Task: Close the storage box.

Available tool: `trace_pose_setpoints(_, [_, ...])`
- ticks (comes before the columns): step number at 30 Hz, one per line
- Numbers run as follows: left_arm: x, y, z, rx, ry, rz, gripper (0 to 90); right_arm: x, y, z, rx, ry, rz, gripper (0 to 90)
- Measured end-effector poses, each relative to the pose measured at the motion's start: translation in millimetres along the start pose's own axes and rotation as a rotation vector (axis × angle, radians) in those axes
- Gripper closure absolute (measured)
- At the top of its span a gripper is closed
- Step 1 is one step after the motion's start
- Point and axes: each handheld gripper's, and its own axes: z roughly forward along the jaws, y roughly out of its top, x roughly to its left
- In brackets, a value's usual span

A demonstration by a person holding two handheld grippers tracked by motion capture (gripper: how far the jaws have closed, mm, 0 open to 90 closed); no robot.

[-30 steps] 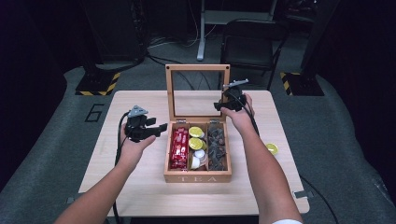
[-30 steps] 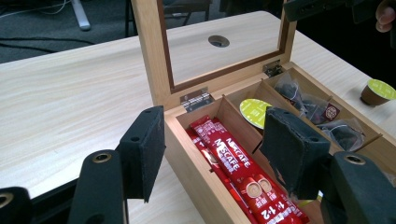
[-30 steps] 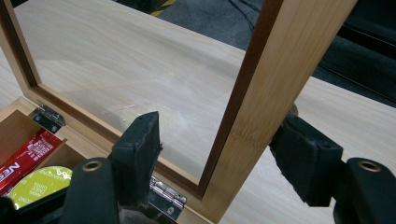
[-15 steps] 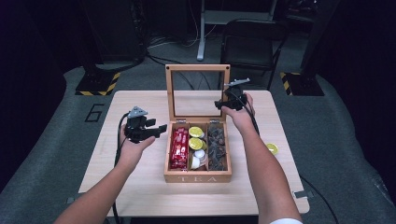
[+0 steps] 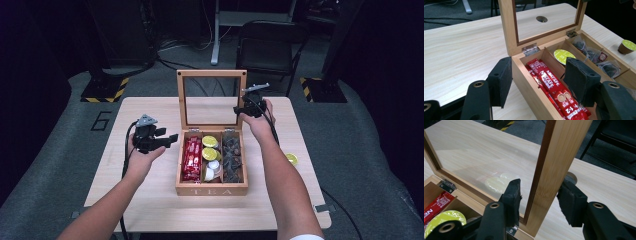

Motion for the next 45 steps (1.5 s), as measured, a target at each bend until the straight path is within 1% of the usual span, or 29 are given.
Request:
trace_pose_setpoints(1, [-0.1, 0.1, 0.0, 0.002, 0.0, 0.006, 39.4, 0.4, 0.3, -0.6, 0.002, -0.014, -0.001, 57.7])
trace_pose_setpoints(2, [-0.1, 0.1, 0.0, 0.002, 0.0, 0.006, 39.4, 0.4, 0.3, -0.6, 0.002, -0.014, -0.001, 57.7])
trace_pose_setpoints(3, [-0.2, 0.0, 0.0, 0.003, -0.001, 0.007, 39.4, 0.5, 0.4, -1.2, 0.005, -0.024, 0.007, 60.4])
trace_pose_setpoints(4, [-0.2, 0.0, 0.0, 0.003, -0.001, 0.007, 39.4, 0.5, 0.4, -1.2, 0.005, -0.024, 0.007, 60.4])
trace_pose_setpoints(5, [0.0, 0.0, 0.0, 0.002, -0.001, 0.006, 39.4, -0.5, 0.4, -1.5, 0.002, -0.028, 0.017, 62.7])
trace_pose_setpoints(7, [0.0, -0.2, 0.0, 0.0, -0.001, 0.001, 39.4, -1.3, 0.4, -1.4, -0.001, -0.023, 0.022, 63.0])
trace_pose_setpoints(8, [0.4, -0.5, 0.1, 0.002, 0.0, 0.0, 39.4, -2.1, 0.3, -1.7, 0.0, -0.017, 0.035, 63.3])
trace_pose_setpoints(10, [1.0, -0.6, -0.2, 0.003, 0.0, 0.005, 39.4, -1.7, 0.2, -2.1, 0.004, -0.016, 0.045, 63.3])
trace_pose_setpoints(16, [0.8, -1.6, -0.2, 0.002, 0.001, -0.003, 39.4, -1.4, 0.0, -2.7, -0.001, -0.023, 0.035, 63.7])
trace_pose_setpoints(18, [0.9, -1.4, -0.5, 0.002, 0.001, -0.005, 39.4, -0.8, 0.1, -4.2, 0.006, -0.019, 0.039, 63.8])
trace_pose_setpoints(23, [1.1, 2.4, -3.4, -0.004, 0.006, 0.003, 39.4, 1.4, -0.1, -5.8, 0.009, -0.03, 0.034, 63.8])
trace_pose_setpoints(25, [1.1, 4.1, -3.9, -0.009, 0.01, 0.003, 39.3, 2.5, -0.4, -7.1, 0.009, -0.032, 0.029, 63.9])
trace_pose_setpoints(26, [1.1, 4.1, -3.9, -0.009, 0.01, 0.003, 39.4, 2.3, -0.6, -7.8, 0.006, -0.032, 0.019, 64.0])
trace_pose_setpoints(28, [0.1, 5.3, -4.3, -0.009, 0.007, -0.003, 39.4, 3.0, -0.9, -8.5, 0.007, -0.033, 0.023, 64.1])
trace_pose_setpoints(30, [-1.0, 6.4, -4.2, -0.012, 0.008, 0.003, 39.4, 3.9, -2.1, -10.3, 0.004, -0.032, 0.023, 64.2])
trace_pose_setpoints(31, [-1.7, 7.7, -4.3, -0.005, 0.009, 0.01, 39.4, 4.6, -4.2, -12.4, -0.006, -0.03, 0.021, 64.4])
trace_pose_setpoints(34, [-2.3, 9.4, -4.2, -0.003, 0.009, 0.013, 39.3, 4.5, -6.2, -13.9, -0.016, -0.027, 0.014, 64.6])
trace_pose_setpoints(36, [-3.1, 11.8, -4.5, -0.006, 0.014, 0.017, 39.3, 5.5, -8.5, -17.1, -0.025, -0.02, 0.016, 64.8])
trace_pose_setpoints(37, [-3.9, 14.3, -4.8, -0.012, 0.014, 0.02, 39.4, 5.6, -9.2, -18.1, -0.027, -0.019, 0.008, 64.8])
trace_pose_setpoints(39, [-4.7, 16.8, -5.2, -0.017, 0.015, 0.02, 39.3, 6.8, -9.8, -19.5, -0.029, -0.023, 0.004, 64.8])
trace_pose_setpoints(40, [-4.6, 18.8, -6.0, -0.012, 0.014, 0.024, 39.4, 8.1, -10.2, -20.6, -0.024, -0.024, 0.011, 64.8])
trace_pose_setpoints(44, [-4.1, 23.7, -6.8, -0.021, 0.016, 0.022, 39.4, 9.2, -12.8, -23.5, -0.035, -0.025, -0.002, 64.9])
trace_pose_setpoints(45, [-3.2, 29.2, -6.9, -0.031, 0.021, 0.021, 39.4, 10.3, -14.9, -25.3, -0.043, -0.025, -0.005, 64.9])
